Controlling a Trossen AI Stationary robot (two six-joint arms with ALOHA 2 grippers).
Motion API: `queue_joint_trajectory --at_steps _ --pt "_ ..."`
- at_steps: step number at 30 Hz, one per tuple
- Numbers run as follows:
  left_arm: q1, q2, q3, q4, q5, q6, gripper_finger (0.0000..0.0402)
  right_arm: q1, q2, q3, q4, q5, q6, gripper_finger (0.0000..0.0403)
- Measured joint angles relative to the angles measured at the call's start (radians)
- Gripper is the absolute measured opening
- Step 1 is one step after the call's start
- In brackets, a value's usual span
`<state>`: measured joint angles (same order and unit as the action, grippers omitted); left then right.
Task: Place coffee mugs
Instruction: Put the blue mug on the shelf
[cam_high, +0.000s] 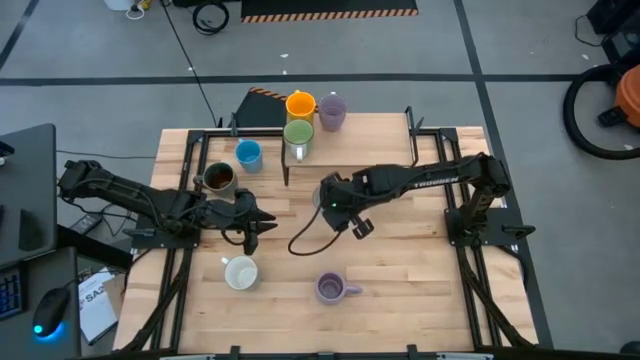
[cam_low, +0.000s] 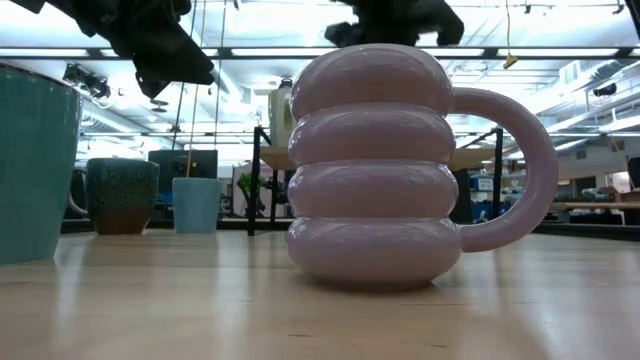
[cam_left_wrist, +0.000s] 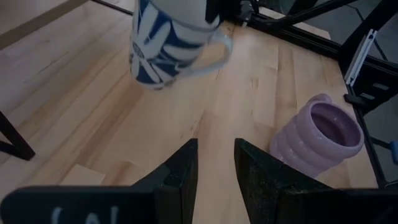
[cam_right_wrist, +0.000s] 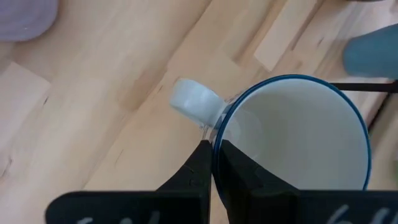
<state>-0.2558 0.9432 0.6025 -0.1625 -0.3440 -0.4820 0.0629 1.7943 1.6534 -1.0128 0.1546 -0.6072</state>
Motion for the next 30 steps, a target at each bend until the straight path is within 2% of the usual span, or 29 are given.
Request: queue_joint_trajectory --at_steps 14,21,30 --pt "0.000 0.000 0.000 0.000 0.000 0.005 0.0110 -0.106 -0.001 0.208 -0.150 0.019 -0.081 0.0024" --pt "0.000 0.000 0.000 0.000 0.000 0.005 0.0110 -0.176 -0.001 0.267 -0.188 0.053 -0.156 0.0024" --pt "0.000 0.000 0.000 0.000 -0.003 0.005 0.0110 -0.322 -0.001 0.308 -0.211 -0.088 -0.195 0.0024"
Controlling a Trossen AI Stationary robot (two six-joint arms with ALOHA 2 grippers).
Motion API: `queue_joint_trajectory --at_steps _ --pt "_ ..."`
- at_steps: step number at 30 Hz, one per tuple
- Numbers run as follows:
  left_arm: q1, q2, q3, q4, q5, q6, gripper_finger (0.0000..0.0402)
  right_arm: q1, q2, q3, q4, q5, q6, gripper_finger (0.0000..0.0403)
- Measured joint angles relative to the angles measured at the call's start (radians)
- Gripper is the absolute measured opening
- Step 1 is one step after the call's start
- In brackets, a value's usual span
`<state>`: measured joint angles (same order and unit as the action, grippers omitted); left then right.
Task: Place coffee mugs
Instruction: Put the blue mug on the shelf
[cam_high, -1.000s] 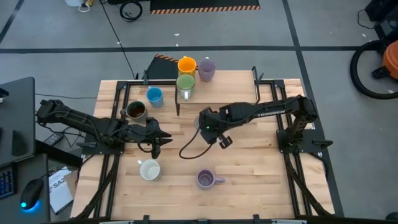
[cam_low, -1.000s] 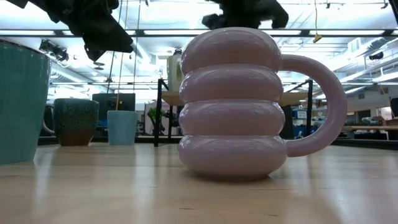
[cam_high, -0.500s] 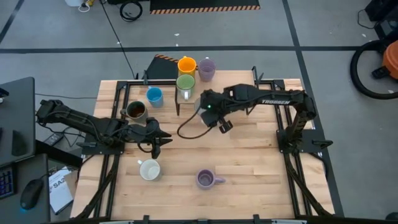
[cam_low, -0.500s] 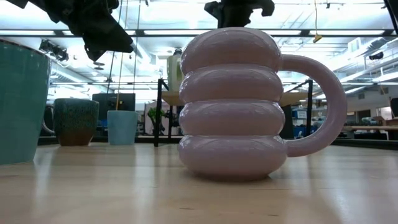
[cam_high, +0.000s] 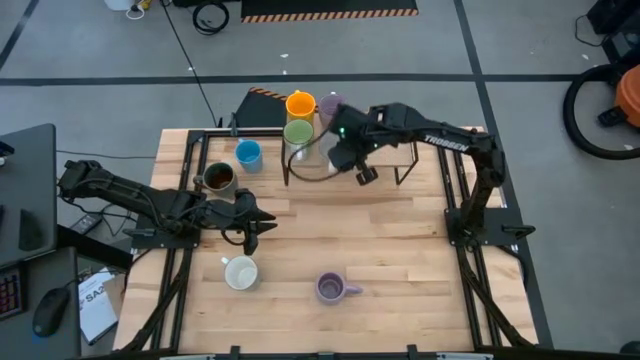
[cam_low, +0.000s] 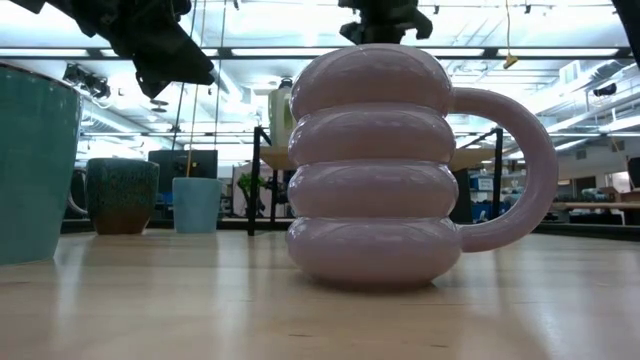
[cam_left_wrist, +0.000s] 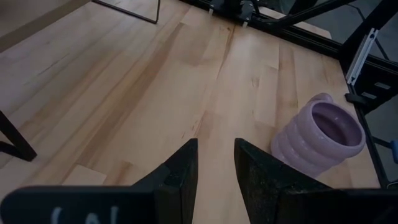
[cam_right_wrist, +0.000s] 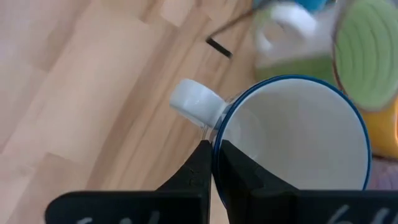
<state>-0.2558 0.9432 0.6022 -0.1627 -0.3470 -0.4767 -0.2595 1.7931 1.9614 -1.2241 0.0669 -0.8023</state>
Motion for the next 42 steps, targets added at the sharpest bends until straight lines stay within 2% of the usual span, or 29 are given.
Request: queue_joint_trajectory --at_steps 10,17,27,38,42 --pt "0.000 0.000 0.000 0.000 -0.001 0.017 0.0110 -0.089 0.000 -0.008 0.014 -0.130 -0.040 0.0024" --pt "0.000 0.000 0.000 0.001 -0.001 0.017 0.0110 -0.089 0.004 -0.033 0.057 -0.148 -0.072 0.0025" --pt "0.000 0.000 0.000 0.001 -0.001 0.016 0.0110 -0.094 0.005 -0.056 0.089 -0.144 -0.076 0.0029" --pt "0.000 0.000 0.000 0.001 -0.001 0.016 0.0110 -0.094 0.005 -0.057 0.096 -0.080 -0.060 0.0090" --pt "0.000 0.000 0.000 0.001 -0.001 0.016 0.0110 -0.092 0.005 -0.058 0.102 -0.016 -0.057 0.0101"
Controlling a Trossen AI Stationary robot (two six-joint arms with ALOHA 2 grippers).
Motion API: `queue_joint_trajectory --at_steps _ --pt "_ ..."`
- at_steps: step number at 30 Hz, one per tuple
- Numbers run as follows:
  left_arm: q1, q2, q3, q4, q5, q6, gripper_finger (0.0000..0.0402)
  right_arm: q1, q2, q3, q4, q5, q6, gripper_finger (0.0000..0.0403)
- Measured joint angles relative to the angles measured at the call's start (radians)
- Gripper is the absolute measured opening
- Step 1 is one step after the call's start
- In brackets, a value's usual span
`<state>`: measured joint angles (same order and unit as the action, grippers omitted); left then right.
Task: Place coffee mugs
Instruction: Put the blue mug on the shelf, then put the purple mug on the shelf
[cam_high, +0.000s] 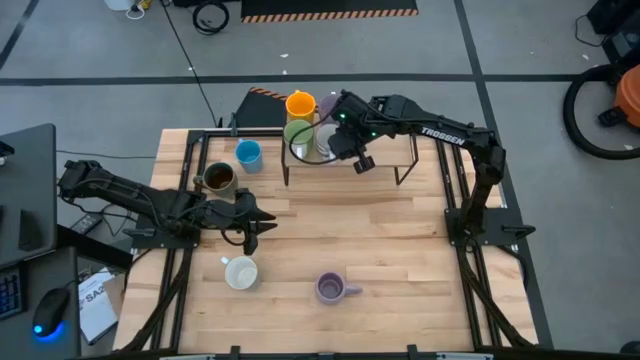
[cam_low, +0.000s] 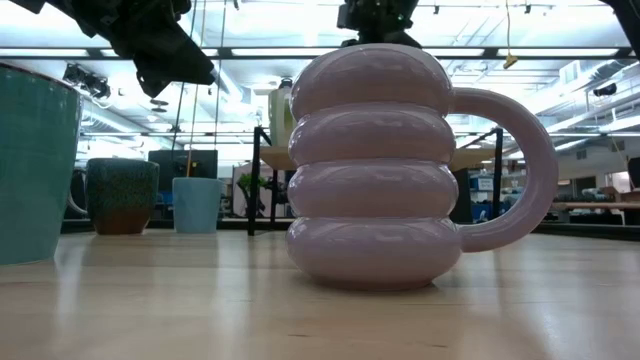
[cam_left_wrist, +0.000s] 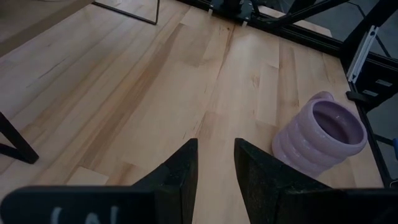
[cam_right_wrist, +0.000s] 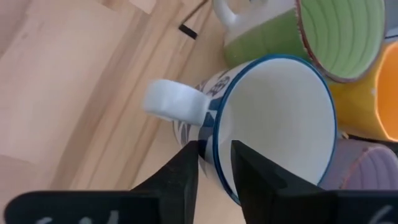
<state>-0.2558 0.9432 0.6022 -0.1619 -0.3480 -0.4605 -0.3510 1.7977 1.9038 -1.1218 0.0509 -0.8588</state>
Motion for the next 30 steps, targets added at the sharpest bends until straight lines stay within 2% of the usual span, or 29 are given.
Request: queue_joint_trajectory --at_steps 25,30 --pt "0.000 0.000 0.000 -0.001 0.000 0.001 0.0110 0.021 -0.012 0.008 0.025 0.089 0.091 0.0108" --pt "0.000 0.000 0.000 0.000 0.001 0.001 0.0110 0.020 -0.012 0.008 0.020 0.098 0.108 0.0122"
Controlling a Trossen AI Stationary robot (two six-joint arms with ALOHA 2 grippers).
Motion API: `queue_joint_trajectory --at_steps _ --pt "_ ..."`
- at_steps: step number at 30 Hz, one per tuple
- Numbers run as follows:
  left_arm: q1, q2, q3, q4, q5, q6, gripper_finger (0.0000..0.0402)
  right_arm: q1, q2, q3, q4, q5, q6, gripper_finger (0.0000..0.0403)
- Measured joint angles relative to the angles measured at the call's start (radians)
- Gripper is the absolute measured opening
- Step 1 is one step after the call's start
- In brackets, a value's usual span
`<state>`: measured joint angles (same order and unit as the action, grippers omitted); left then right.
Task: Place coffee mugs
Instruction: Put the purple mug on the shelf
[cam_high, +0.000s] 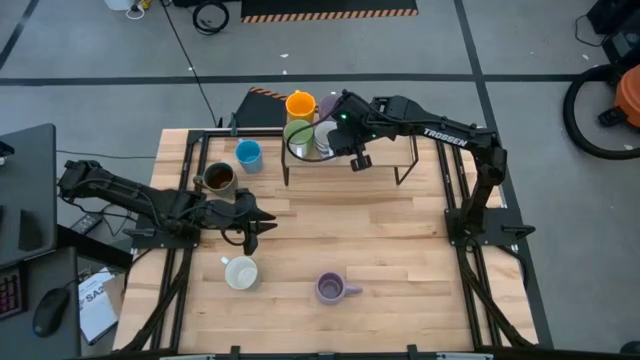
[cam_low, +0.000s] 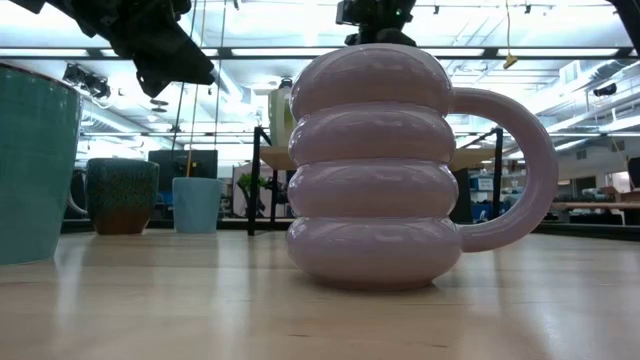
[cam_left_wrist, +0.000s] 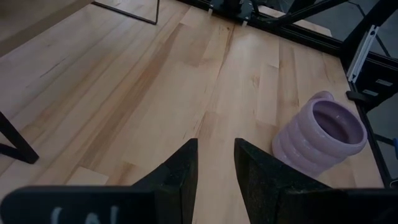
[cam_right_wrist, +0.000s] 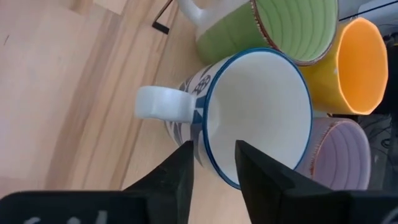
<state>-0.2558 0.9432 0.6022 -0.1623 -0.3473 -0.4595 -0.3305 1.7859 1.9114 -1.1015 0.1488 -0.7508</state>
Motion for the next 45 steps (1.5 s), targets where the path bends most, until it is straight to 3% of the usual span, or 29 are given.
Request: queue_joint_trajectory --at_steps 12,24,37,41,45 --pt "0.000 0.000 0.000 0.000 0.000 0.000 0.0110 0.010 -0.002 0.000 -0.025 0.034 0.045 0.0193" --pt "0.000 0.000 0.000 0.000 0.000 0.001 0.0110 0.037 -0.065 0.000 -0.042 0.087 0.103 0.0195" --pt "0.000 0.000 0.000 0.000 0.000 0.006 0.0110 0.204 -0.106 0.001 -0.087 0.092 0.275 0.0195" --pt "0.001 0.000 0.000 0.000 0.000 0.071 0.0110 0.253 -0.106 0.001 -0.086 0.093 0.363 0.0195" --pt "0.002 -0.001 0.000 0.019 0.000 0.273 0.0110 0.296 -0.106 0.001 -0.086 0.093 0.537 0.0195"
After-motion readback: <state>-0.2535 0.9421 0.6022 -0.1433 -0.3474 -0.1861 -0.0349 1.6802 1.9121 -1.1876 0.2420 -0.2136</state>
